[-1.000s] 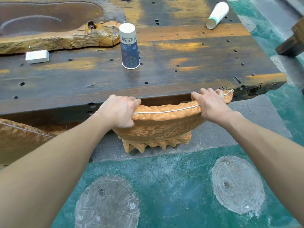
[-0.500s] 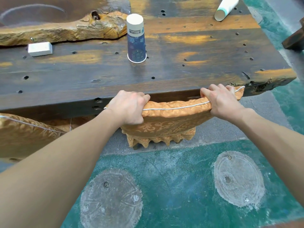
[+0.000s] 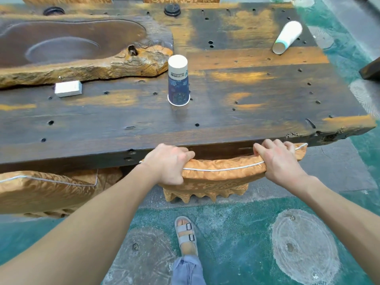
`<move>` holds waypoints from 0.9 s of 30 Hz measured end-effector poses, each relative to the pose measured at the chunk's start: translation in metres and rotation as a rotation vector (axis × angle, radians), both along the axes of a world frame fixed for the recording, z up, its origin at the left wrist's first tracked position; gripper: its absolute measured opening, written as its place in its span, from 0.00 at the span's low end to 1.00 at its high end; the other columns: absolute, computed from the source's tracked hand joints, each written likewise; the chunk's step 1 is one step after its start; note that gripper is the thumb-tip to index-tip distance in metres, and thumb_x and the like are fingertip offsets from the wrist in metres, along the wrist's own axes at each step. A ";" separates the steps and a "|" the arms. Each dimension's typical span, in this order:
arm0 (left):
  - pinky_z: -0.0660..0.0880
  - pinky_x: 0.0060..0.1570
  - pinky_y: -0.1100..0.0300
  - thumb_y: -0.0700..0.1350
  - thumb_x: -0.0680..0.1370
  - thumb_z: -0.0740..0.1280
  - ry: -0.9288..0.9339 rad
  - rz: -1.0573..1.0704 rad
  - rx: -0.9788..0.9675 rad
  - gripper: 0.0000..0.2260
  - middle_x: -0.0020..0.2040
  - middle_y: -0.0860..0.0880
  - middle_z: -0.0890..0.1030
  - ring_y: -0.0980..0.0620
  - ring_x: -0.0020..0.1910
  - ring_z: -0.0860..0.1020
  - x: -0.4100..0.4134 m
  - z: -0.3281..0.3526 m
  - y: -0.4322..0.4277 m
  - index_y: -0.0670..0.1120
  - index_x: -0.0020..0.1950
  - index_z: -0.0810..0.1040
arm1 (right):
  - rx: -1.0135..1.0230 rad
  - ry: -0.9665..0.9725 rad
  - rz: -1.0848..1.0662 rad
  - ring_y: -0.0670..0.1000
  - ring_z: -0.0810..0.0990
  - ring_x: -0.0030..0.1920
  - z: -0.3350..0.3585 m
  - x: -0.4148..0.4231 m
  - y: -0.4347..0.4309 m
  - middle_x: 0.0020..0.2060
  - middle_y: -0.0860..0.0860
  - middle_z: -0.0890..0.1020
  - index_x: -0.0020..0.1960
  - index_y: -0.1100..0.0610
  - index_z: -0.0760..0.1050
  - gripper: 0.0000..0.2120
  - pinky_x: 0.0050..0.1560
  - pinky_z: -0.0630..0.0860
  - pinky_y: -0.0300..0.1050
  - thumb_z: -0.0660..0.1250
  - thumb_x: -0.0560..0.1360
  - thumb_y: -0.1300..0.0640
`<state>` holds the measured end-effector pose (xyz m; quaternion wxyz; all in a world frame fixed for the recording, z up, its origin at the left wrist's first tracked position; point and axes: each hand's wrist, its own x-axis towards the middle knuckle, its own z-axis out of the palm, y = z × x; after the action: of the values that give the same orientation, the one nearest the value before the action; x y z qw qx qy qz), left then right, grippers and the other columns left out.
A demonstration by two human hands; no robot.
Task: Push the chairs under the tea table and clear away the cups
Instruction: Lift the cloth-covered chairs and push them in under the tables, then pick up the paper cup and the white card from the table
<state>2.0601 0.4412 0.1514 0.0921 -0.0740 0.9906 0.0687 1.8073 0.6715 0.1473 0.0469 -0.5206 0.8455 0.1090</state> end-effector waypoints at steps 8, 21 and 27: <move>0.69 0.39 0.55 0.70 0.67 0.61 -0.070 0.023 0.151 0.25 0.47 0.53 0.78 0.48 0.47 0.79 0.001 0.009 -0.004 0.54 0.55 0.72 | 0.252 -0.076 0.014 0.55 0.70 0.60 0.017 0.001 -0.015 0.57 0.50 0.71 0.69 0.48 0.65 0.30 0.60 0.65 0.58 0.66 0.69 0.60; 0.71 0.61 0.60 0.53 0.80 0.68 -0.086 0.804 0.847 0.09 0.55 0.55 0.83 0.57 0.56 0.78 0.024 0.070 -0.010 0.52 0.56 0.83 | 0.399 -0.423 -0.039 0.46 0.69 0.61 0.050 0.005 -0.030 0.58 0.38 0.72 0.63 0.39 0.68 0.24 0.57 0.59 0.52 0.62 0.67 0.47; 0.75 0.53 0.55 0.49 0.79 0.70 -0.024 1.067 1.062 0.05 0.53 0.43 0.85 0.51 0.45 0.80 0.030 0.103 -0.029 0.49 0.52 0.82 | 0.129 -0.904 -0.065 0.48 0.79 0.56 0.077 0.017 -0.086 0.56 0.48 0.79 0.58 0.49 0.76 0.14 0.61 0.73 0.49 0.72 0.73 0.56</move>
<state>2.0902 0.4121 0.2539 0.0804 -0.4903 0.6529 0.5717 1.8241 0.5860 0.2239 0.4467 -0.4850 0.7477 -0.0783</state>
